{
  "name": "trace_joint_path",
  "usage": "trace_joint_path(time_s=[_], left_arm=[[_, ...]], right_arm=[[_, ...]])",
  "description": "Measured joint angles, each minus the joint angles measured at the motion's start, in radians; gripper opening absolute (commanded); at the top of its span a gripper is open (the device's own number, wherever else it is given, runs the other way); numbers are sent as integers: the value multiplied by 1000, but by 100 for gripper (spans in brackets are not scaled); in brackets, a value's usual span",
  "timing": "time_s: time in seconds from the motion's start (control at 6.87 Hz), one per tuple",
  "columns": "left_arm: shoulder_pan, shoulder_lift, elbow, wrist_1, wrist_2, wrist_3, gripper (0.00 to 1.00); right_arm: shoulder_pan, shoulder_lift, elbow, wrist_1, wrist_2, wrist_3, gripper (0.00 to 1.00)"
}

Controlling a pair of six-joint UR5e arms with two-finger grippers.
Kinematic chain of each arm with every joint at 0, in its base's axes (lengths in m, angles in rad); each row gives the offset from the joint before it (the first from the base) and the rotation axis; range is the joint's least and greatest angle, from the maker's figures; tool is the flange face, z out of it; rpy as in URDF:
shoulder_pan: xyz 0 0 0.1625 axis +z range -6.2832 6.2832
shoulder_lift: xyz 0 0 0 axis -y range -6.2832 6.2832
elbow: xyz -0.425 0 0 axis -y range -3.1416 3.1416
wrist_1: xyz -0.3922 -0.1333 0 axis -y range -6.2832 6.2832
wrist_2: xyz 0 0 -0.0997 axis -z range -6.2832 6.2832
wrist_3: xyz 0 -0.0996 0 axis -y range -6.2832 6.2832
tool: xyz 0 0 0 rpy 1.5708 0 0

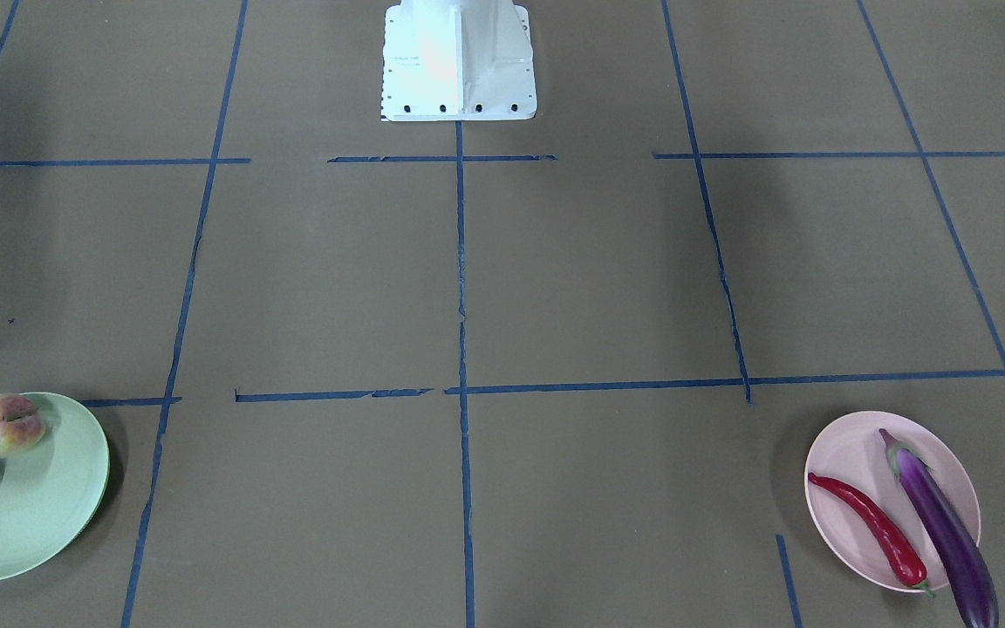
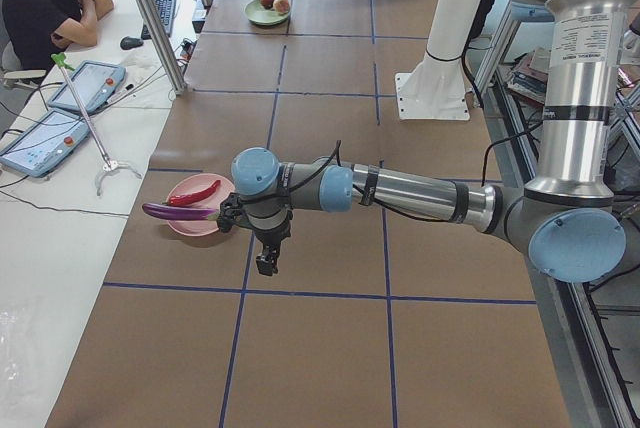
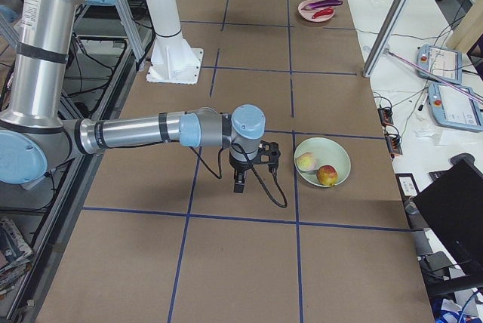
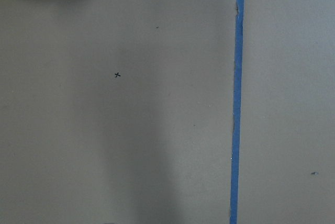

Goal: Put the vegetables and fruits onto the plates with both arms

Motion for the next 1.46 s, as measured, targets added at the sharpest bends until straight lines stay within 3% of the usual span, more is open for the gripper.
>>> trace_joint_path(time_s=[0.44, 1.46], left_arm=[[-3, 4, 7, 71, 11, 23, 100], [-2, -1, -21, 75, 11, 22, 100]], right_arm=[[0, -1, 1, 1, 7, 0, 100], [0, -1, 0, 1, 27, 2, 100]])
